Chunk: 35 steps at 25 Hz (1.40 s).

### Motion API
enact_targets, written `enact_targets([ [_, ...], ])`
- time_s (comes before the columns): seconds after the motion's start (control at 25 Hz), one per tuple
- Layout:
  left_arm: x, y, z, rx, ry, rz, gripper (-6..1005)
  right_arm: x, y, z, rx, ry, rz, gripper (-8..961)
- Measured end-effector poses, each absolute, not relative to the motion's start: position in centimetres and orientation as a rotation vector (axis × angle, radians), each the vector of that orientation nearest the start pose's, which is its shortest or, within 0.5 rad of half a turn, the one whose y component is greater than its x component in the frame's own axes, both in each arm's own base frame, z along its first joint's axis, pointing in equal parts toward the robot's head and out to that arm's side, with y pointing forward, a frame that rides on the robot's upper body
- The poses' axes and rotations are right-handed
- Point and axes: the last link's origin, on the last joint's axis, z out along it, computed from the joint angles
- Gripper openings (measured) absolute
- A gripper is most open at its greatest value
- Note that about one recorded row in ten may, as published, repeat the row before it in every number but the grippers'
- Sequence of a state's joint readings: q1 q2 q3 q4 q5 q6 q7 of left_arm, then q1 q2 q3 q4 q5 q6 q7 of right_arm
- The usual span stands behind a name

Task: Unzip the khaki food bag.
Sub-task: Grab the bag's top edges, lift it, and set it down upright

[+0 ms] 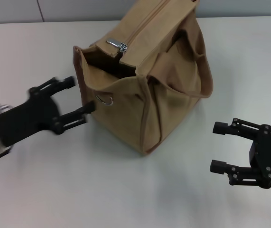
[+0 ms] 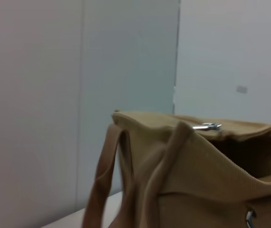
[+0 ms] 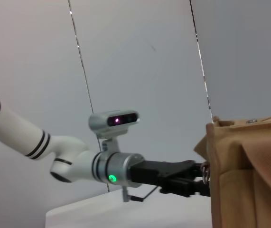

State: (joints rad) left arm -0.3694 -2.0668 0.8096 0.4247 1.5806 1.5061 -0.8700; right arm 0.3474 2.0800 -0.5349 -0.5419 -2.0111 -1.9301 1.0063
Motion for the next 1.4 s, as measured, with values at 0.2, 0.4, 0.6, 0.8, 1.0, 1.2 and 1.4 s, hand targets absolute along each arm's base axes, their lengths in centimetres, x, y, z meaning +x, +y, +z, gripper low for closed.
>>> enact_targets([
  [0.2,-27.2,31.0,-2.8,-2.494,-0.294,-0.903,812,29.0,23.4,0.5,-2.734,0.381,1.071,839],
  [0.4,-26.3,31.5,-3.3,-2.507,-0.259,-0.92,811,29.0,23.4,0.5,-2.733,0.383,1.068,839],
  [0.6,-26.4,31.5,-3.5,-2.49,-0.262,-0.917,756,29.0,23.5,0.4,-2.73,0.376,1.06,839],
  [0.8,-27.8,30.3,-2.7,-2.453,-0.326,-0.938,619,29.1,23.5,0.4,-2.725,0.376,1.062,840],
  [1.0,-29.9,26.5,-1.8,-2.377,-0.395,-1.011,408,29.8,23.5,1.1,-2.64,0.398,1.06,840],
  [1.2,-30.3,24.3,-2.4,-2.395,-0.435,-1.062,503,31.8,24.9,3.0,-2.294,0.428,1.049,840],
  [1.4,-29.4,23.2,-4.6,-2.444,-0.451,-1.12,679,33.2,27.3,4.2,-1.869,0.367,1.0,840],
])
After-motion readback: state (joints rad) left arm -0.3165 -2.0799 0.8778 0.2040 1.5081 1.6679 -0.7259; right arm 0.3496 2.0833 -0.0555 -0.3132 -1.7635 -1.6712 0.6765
